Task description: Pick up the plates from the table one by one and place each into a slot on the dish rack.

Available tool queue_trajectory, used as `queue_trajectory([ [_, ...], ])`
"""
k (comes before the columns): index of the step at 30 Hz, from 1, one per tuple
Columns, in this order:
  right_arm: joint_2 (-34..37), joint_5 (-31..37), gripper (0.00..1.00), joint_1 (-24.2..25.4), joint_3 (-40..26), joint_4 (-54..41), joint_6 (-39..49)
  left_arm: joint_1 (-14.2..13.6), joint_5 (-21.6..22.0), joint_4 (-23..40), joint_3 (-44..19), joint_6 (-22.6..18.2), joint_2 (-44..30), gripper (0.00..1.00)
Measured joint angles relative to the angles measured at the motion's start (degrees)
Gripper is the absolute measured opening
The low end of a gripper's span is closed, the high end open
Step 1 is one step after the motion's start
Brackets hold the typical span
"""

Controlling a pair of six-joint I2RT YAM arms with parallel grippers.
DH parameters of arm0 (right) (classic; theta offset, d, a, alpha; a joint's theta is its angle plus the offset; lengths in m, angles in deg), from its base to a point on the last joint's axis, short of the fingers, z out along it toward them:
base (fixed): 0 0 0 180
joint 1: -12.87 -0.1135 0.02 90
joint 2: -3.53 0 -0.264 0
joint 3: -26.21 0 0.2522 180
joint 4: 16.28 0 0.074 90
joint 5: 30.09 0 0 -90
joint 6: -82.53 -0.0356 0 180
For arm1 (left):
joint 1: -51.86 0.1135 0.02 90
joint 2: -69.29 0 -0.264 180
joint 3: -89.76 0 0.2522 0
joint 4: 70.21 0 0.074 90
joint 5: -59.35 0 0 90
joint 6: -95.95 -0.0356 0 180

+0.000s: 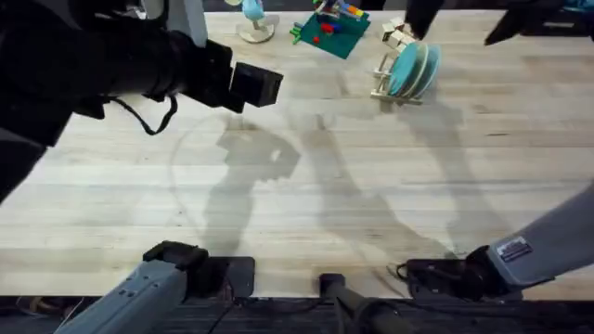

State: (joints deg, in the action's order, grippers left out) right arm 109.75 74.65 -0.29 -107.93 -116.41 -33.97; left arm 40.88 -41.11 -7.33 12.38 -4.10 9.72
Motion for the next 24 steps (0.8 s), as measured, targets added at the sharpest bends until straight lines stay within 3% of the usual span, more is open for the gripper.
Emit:
queue_trajectory([
  [9, -8.2, 0.0, 0.993, -4.5, 0.6, -3.2, 2.4, 0.0, 0.0, 0.0, 0.0, 0.0, 0.0, 0.994],
  [13, -14.3, 0.5, 0.994, -7.1, 5.3, -1.6, 2.9, 0.0, 0.0, 0.0, 0.0, 0.0, 0.0, 0.994],
  [14, -16.3, 0.6, 0.994, -7.6, 7.5, -0.7, 3.0, 0.0, 0.0, 0.0, 0.0, 0.0, 0.0, 0.994],
  [15, -23.0, 0.7, 0.995, -8.9, 16.5, 4.0, 3.0, 0.0, 0.0, 0.0, 0.0, 0.0, 0.0, 0.995],
  [18, -30.8, 0.2, 0.994, -10.0, 27.9, 10.5, 3.0, 0.0, 0.0, 0.0, 0.0, 0.0, 0.0, 0.994],
  [24, -43.9, -2.1, 0.995, -10.7, 44.3, 17.7, 3.0, 0.0, 0.0, 0.0, 0.0, 0.0, 0.0, 0.993],
])
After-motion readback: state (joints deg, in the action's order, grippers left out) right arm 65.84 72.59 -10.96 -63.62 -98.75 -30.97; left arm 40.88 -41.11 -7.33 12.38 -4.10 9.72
